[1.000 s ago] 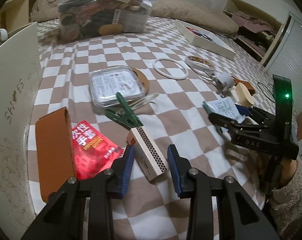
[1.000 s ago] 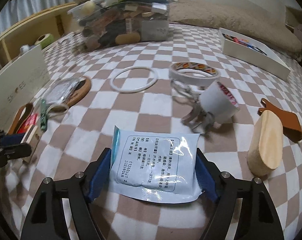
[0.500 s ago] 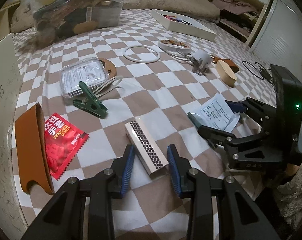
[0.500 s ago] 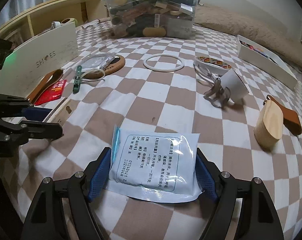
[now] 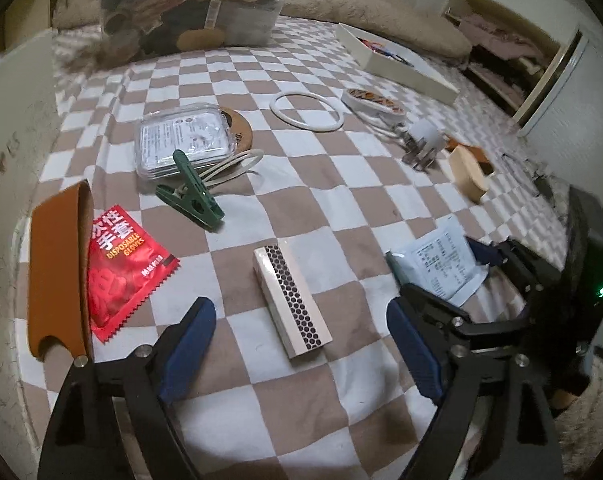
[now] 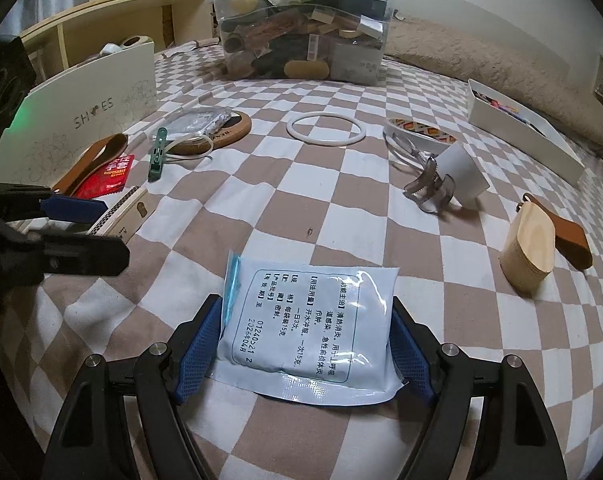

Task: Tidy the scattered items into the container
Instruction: 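Close the right tool on the white sachet while the left tool grips the matchbox, then lift and carry the sachet with the right tool while the left tool carries the matchbox to the box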

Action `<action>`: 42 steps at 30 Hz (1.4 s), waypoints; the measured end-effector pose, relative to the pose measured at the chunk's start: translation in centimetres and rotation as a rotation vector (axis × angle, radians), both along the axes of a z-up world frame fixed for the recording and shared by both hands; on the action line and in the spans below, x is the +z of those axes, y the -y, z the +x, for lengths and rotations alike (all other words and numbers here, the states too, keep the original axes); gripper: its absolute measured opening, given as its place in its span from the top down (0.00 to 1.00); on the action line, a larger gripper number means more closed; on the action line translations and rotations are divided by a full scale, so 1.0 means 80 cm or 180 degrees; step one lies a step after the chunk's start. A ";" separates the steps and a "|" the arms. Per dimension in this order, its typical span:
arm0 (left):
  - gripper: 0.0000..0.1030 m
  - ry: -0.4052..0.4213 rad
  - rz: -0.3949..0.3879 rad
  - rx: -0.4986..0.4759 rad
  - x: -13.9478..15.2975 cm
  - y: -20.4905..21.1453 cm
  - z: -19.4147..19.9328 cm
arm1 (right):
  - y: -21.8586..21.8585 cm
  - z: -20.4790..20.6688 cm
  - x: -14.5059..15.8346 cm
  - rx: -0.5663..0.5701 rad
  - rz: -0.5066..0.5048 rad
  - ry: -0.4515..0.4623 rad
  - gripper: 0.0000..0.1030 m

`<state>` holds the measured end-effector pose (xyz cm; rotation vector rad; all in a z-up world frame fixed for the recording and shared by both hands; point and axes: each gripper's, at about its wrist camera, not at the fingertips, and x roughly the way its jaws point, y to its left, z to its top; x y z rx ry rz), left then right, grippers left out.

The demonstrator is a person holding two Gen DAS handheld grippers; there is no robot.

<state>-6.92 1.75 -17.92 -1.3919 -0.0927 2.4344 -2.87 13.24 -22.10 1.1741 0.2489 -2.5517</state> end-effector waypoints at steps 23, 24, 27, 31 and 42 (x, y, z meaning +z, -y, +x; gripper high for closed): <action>0.02 0.0136 0.0159 0.0119 -0.013 0.002 0.003 | 0.000 0.000 0.000 -0.0005 -0.0007 -0.0004 0.22; 0.03 0.0115 0.0153 0.0142 -0.013 0.004 0.004 | 0.000 0.000 0.000 -0.0007 -0.0004 -0.0007 0.22; 0.26 -0.0015 0.0042 0.0227 -0.010 0.009 0.007 | -0.001 0.000 0.001 -0.0012 0.0001 -0.0021 0.22; 0.55 -0.0123 -0.0053 0.0275 -0.009 0.014 0.006 | -0.002 0.001 0.001 -0.0014 0.0002 -0.0036 0.22; 0.81 -0.0281 -0.0018 0.0085 -0.001 0.005 0.009 | -0.001 0.006 0.003 -0.0012 0.0008 -0.0131 0.24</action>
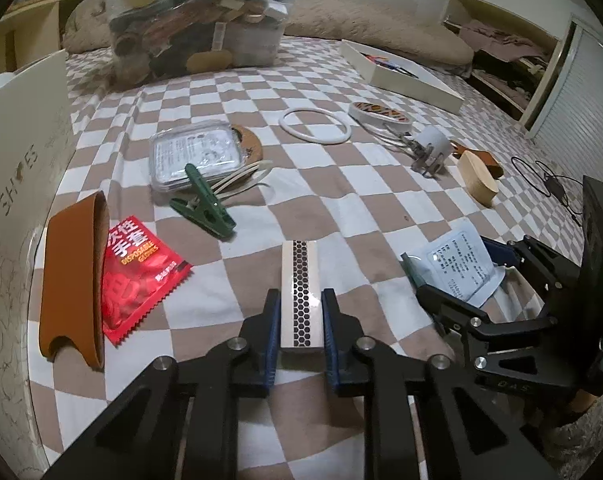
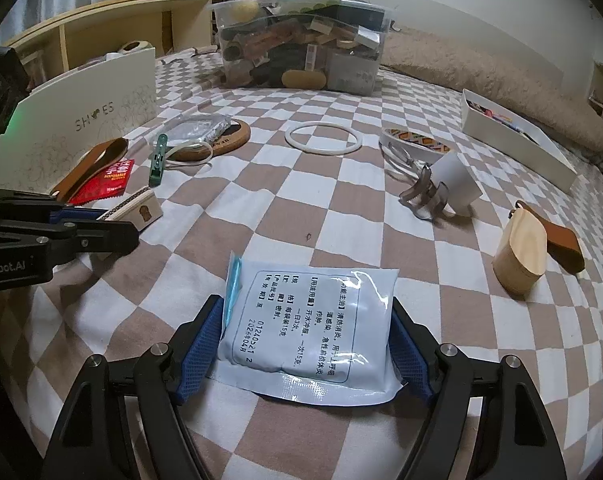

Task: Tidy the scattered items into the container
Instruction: 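Lift and carry the sachet with the right tool while the left tool carries the matchbox to the box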

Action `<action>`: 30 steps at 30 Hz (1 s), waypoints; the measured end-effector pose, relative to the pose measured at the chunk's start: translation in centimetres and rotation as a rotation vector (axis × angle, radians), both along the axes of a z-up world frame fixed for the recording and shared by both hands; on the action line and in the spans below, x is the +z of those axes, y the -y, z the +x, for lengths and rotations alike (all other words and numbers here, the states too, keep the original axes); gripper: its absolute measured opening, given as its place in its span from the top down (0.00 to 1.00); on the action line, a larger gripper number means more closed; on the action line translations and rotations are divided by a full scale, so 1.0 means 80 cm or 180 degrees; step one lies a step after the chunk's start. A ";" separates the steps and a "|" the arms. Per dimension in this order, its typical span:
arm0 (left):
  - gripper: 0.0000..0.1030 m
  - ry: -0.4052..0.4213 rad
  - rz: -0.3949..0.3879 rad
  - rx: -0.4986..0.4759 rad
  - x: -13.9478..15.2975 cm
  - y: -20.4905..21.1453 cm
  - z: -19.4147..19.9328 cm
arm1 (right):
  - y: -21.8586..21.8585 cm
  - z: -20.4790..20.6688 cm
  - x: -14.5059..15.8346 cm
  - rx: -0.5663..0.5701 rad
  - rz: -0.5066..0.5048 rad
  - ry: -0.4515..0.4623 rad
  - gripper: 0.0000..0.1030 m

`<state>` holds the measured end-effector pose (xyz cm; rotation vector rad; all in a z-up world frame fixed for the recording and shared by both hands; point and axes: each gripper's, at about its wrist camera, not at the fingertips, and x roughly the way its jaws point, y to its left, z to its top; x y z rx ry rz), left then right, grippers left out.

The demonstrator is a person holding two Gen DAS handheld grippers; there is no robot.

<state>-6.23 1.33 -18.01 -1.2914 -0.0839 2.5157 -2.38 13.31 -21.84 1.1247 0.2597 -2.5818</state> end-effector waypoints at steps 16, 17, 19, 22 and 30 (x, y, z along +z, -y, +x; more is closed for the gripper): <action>0.81 -0.0084 0.0090 0.0036 0.015 0.005 0.002 | -0.020 -0.003 0.016 -0.0065 -0.0397 0.0048 0.28; 0.81 -0.0101 0.0099 0.0037 0.018 0.005 0.002 | -0.023 -0.003 0.017 -0.0089 -0.0439 0.0061 0.28; 0.81 -0.0134 0.0110 0.0036 0.023 0.007 0.002 | -0.028 -0.003 0.018 -0.0136 -0.0493 0.0089 0.29; 0.81 -0.0186 0.0121 0.0021 0.030 0.008 0.004 | -0.036 -0.007 0.018 -0.0217 -0.0594 0.0152 0.28; 0.81 -0.0235 0.0166 0.0021 0.039 0.011 0.004 | -0.042 -0.003 0.032 -0.0324 -0.0663 0.0129 0.28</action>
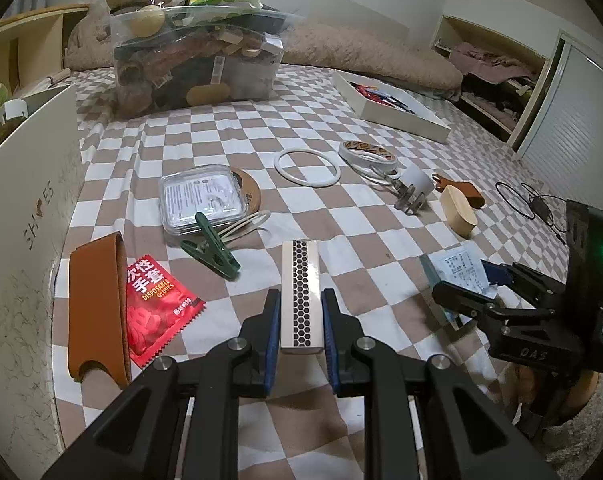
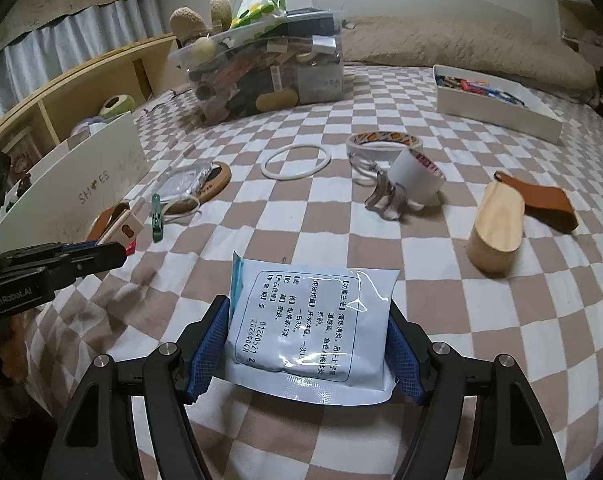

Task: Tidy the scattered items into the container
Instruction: 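Lift and carry the sachet with the right tool while the left tool carries the matchbox to the box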

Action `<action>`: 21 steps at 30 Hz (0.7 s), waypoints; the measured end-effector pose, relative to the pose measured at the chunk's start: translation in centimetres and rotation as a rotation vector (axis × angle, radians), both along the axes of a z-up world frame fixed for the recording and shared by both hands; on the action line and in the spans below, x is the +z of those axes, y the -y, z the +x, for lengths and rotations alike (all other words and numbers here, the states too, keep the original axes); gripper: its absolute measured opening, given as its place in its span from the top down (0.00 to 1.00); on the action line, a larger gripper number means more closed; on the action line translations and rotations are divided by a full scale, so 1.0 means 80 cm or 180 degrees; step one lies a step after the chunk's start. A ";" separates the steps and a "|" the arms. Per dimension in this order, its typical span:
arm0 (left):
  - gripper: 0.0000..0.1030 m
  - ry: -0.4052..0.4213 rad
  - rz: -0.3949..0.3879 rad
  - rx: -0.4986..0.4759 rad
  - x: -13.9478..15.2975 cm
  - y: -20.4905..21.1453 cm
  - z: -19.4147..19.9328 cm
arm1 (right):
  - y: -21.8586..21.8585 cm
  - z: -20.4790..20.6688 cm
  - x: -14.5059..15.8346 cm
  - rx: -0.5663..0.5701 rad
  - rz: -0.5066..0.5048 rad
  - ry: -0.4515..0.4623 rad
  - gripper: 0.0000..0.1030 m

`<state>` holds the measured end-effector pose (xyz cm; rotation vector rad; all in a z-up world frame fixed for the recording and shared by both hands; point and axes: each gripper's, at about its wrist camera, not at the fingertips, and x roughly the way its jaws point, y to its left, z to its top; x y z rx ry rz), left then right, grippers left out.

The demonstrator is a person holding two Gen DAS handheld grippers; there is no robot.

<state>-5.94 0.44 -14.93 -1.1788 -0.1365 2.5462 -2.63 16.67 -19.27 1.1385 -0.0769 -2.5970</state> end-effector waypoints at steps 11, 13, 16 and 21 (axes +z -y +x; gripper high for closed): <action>0.81 -0.0173 0.0076 0.0087 0.029 0.014 0.005 | 0.003 0.004 0.032 -0.0004 -0.0112 -0.0150 0.28; 0.81 -0.0244 0.0088 0.0105 0.039 0.018 0.007 | 0.004 0.002 0.040 -0.0008 -0.0136 -0.0188 0.28; 0.81 -0.0341 0.0097 0.0143 0.050 0.023 0.009 | 0.006 -0.001 0.051 -0.0033 -0.0150 -0.0253 0.28; 0.81 -0.0507 0.0104 0.0194 0.070 0.034 0.014 | 0.010 -0.006 0.073 -0.0039 -0.0205 -0.0361 0.28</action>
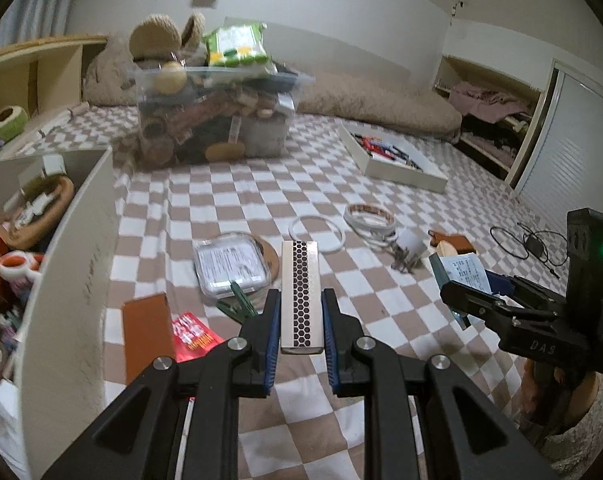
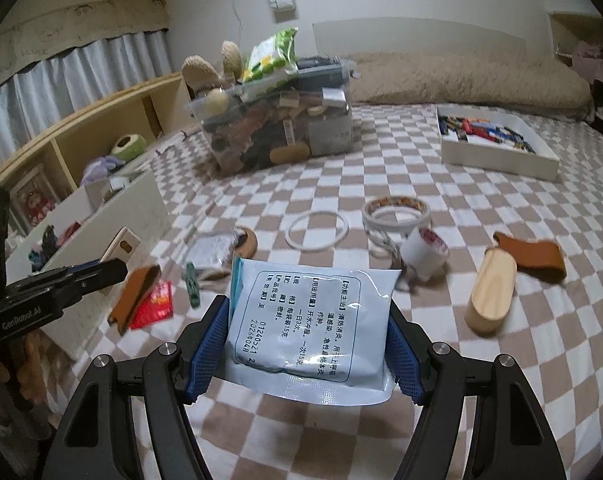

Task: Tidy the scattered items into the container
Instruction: 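Lift and carry the sachet with the right tool while the left tool carries the matchbox to the box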

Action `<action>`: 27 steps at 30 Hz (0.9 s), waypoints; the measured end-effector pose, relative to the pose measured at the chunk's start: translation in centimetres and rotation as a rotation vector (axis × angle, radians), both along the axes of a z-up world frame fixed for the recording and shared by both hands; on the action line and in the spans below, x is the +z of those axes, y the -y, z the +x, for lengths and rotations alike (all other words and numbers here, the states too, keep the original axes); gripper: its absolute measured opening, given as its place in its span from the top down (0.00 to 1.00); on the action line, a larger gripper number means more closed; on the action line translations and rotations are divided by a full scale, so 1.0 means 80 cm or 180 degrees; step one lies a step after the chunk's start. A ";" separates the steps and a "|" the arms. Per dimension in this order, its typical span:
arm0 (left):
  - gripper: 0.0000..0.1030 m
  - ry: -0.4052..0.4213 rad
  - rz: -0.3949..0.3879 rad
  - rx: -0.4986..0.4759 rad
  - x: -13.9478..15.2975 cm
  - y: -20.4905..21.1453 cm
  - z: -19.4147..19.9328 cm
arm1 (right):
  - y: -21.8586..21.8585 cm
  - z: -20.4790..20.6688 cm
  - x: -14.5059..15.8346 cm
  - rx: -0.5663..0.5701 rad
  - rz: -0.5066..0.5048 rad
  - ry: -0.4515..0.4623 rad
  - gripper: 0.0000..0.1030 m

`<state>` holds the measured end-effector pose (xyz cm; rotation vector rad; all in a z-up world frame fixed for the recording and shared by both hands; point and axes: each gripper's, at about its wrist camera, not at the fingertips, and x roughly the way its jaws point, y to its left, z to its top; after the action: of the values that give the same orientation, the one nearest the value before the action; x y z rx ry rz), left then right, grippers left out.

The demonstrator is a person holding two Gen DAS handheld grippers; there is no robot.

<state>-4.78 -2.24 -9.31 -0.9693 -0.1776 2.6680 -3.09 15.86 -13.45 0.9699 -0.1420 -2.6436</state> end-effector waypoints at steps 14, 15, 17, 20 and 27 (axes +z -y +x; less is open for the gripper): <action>0.81 -0.0449 0.0133 0.0201 0.066 0.055 0.026 | 0.051 -0.005 0.074 0.0299 -0.0108 -0.0391 0.28; 0.81 -0.0484 0.0143 0.0235 0.071 0.061 0.028 | 0.056 -0.005 0.076 0.0322 -0.0105 -0.0407 0.28; 0.81 -0.0539 0.0158 0.0295 0.078 0.071 0.032 | 0.066 -0.006 0.082 0.0379 -0.0115 -0.0441 0.28; 0.81 -0.0598 0.0186 0.0401 0.086 0.090 0.037 | 0.079 -0.007 0.089 0.0449 -0.0123 -0.0484 0.28; 0.81 -0.0706 0.0195 0.0642 0.099 0.126 0.045 | 0.113 -0.009 0.106 0.0609 -0.0190 -0.0577 0.28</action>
<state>-1.16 -12.33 -1.36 -0.6615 -0.3213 2.9091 -3.84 6.82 -4.95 0.6840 -0.0812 -2.5194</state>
